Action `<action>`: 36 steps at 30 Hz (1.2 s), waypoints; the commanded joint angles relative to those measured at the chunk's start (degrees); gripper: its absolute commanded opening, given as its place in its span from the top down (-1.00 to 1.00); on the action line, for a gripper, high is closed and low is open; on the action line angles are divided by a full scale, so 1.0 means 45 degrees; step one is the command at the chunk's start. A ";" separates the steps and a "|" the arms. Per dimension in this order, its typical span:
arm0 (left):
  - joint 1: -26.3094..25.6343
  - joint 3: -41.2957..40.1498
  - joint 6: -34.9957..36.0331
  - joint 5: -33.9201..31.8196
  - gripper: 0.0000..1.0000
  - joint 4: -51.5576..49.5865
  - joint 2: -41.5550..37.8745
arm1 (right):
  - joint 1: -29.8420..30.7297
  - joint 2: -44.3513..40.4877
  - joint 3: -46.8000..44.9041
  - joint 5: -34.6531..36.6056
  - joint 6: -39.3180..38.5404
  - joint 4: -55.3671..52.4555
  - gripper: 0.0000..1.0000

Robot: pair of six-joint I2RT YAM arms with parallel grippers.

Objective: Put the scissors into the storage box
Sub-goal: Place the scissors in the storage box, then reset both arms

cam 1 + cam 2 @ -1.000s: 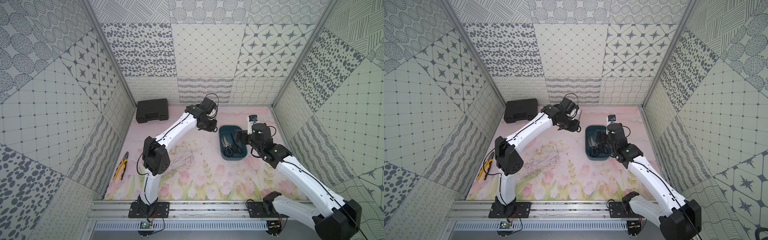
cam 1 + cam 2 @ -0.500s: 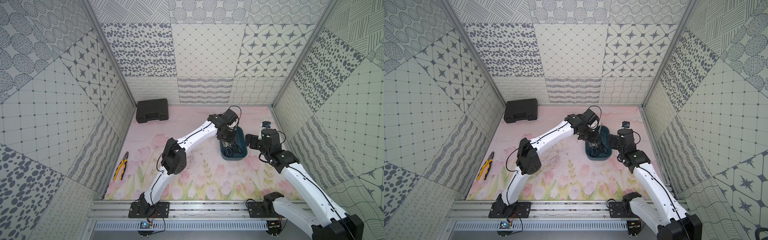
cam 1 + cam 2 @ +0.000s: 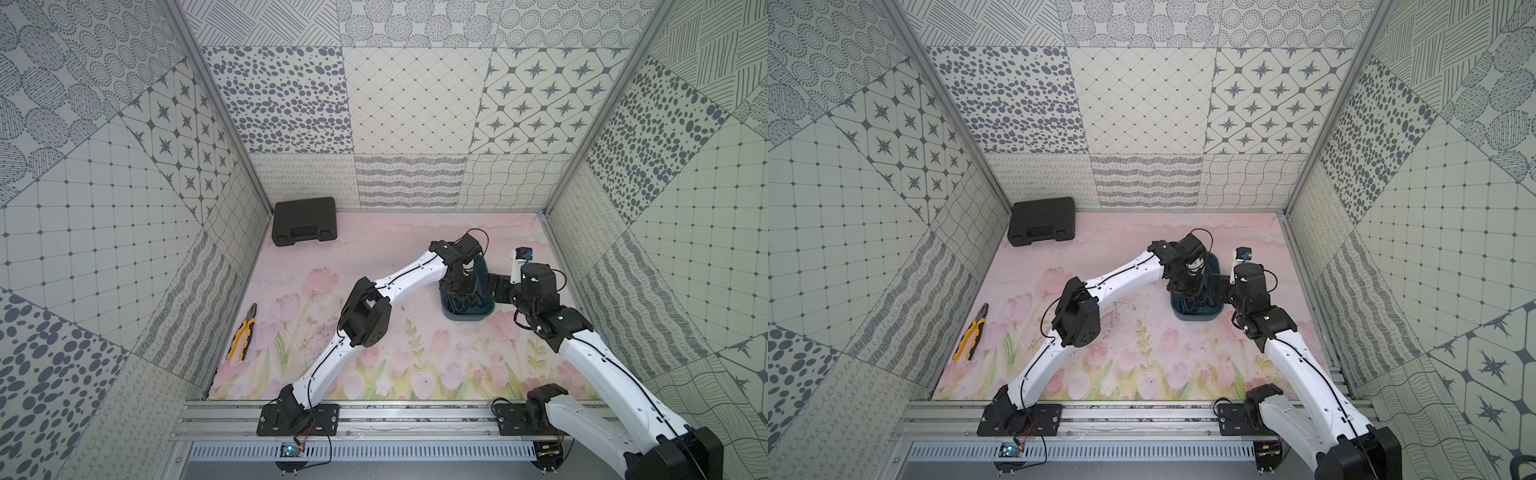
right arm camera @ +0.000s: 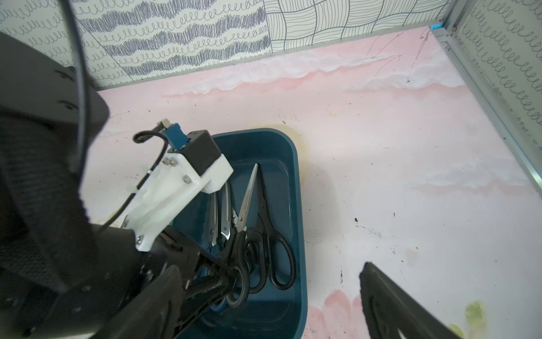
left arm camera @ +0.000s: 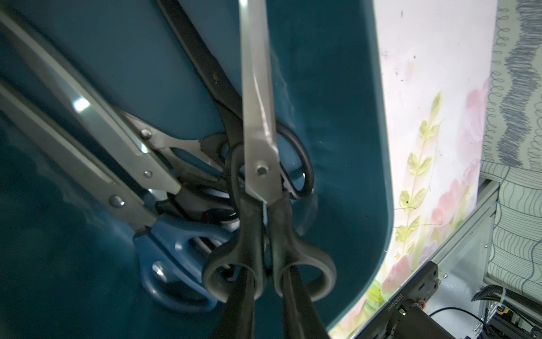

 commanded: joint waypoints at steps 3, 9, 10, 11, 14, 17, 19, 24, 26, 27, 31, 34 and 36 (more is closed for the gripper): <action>-0.0156 0.0525 -0.0262 0.0040 0.31 -0.0300 0.0141 | -0.0022 -0.0284 -0.0302 0.0130 -0.0129 0.0715 -0.93; -0.0261 0.0535 0.0361 -0.0438 -0.50 0.0170 -0.0640 | -0.0022 -0.0309 -0.0416 0.0215 -0.0109 0.0880 -0.93; -0.0241 0.0535 0.0413 -0.0584 -0.56 0.0181 -0.0790 | -0.0022 -0.0341 -0.0391 0.0202 -0.0133 0.0902 -0.94; -0.0246 0.0537 0.0461 -0.0756 -0.57 0.0173 -0.0996 | -0.0022 -0.0379 -0.0366 0.0218 -0.0123 0.0943 -0.93; -0.0248 0.0358 0.0645 -0.1304 -0.65 0.0321 -0.1824 | -0.0020 -0.0578 -0.0343 0.0272 -0.0206 0.1034 -0.93; -0.0236 -0.0468 0.0938 -0.2263 -0.72 0.0886 -0.3150 | -0.0022 -0.0955 -0.0413 0.0560 -0.0249 0.1274 -0.94; -0.0231 -0.1530 0.1093 -0.3333 -0.78 0.1499 -0.4312 | -0.0022 -0.1180 -0.0480 0.0664 -0.0322 0.1486 -0.93; -0.0143 -0.4582 0.1916 -0.6057 -0.92 0.3377 -0.7416 | -0.0022 -0.1389 -0.0390 0.0882 -0.0542 0.1674 -0.93; -0.0033 -0.6095 0.2293 -0.6914 -0.92 0.4435 -0.8705 | -0.0022 -0.1470 -0.0446 0.0871 -0.0616 0.1833 -0.93; 0.0062 -0.7054 0.2522 -0.7268 -0.93 0.5207 -0.9470 | -0.0022 -0.1562 -0.0539 0.0890 -0.0639 0.2000 -0.93; 0.0281 -1.2119 0.3863 -0.9230 -0.93 0.9320 -1.2922 | -0.0004 -0.2072 -0.1103 0.0980 -0.1046 0.3067 -0.94; 0.0534 -1.5839 0.5404 -1.0408 -0.94 1.2090 -1.5538 | -0.0003 -0.2203 -0.1441 0.1121 -0.1463 0.3803 -0.93; 0.0945 -1.8069 0.6025 -1.1327 -0.97 1.3486 -1.7020 | 0.0007 -0.1990 -0.1556 0.1804 -0.1552 0.4029 -0.93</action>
